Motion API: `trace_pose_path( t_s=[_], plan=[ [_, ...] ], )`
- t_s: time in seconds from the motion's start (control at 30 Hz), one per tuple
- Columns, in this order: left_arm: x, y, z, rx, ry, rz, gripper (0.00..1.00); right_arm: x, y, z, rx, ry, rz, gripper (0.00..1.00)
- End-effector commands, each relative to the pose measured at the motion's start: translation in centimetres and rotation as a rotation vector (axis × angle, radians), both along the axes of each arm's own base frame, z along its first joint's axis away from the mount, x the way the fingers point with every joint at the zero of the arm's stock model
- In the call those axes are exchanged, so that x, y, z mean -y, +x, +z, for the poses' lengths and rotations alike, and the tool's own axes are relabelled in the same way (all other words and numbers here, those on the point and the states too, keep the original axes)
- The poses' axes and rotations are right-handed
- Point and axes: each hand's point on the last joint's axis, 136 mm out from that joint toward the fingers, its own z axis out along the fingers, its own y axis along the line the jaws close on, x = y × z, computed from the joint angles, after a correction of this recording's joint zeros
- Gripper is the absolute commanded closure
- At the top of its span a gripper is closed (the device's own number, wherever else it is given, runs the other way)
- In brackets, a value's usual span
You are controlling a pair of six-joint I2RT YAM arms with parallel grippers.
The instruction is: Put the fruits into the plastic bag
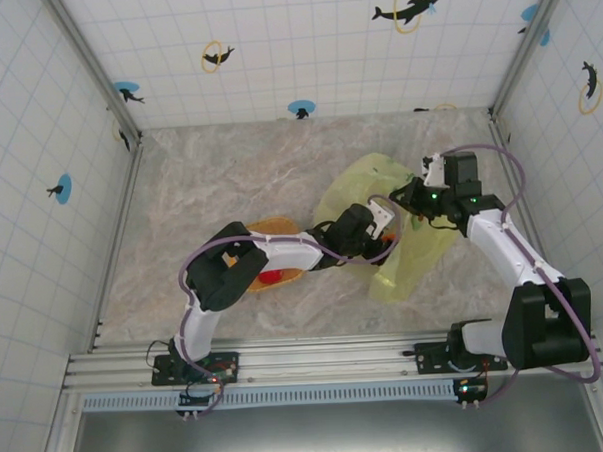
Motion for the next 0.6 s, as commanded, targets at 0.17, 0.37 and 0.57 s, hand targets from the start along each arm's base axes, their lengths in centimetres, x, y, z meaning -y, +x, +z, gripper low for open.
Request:
trace_pose_path(
  t_s=[0.17,0.37,0.57],
  plan=[
    [0.1,-0.4,3.1,0.033,-0.050,-0.010,0.23,0.7,-0.2,-0.2,0.028,-0.024,-0.011,1.00],
    [-1.6,-1.0,5.5,0.054,-0.052,0.000,0.22,1.7,-0.4,-1.0,0.016,-0.096,-0.018,1.00],
    [-4.0,-2.6,7.4,0.032,-0.035,-0.026,0.23,2.6,-0.4,-1.6,0.005,-0.160,-0.029,1.00]
  ],
)
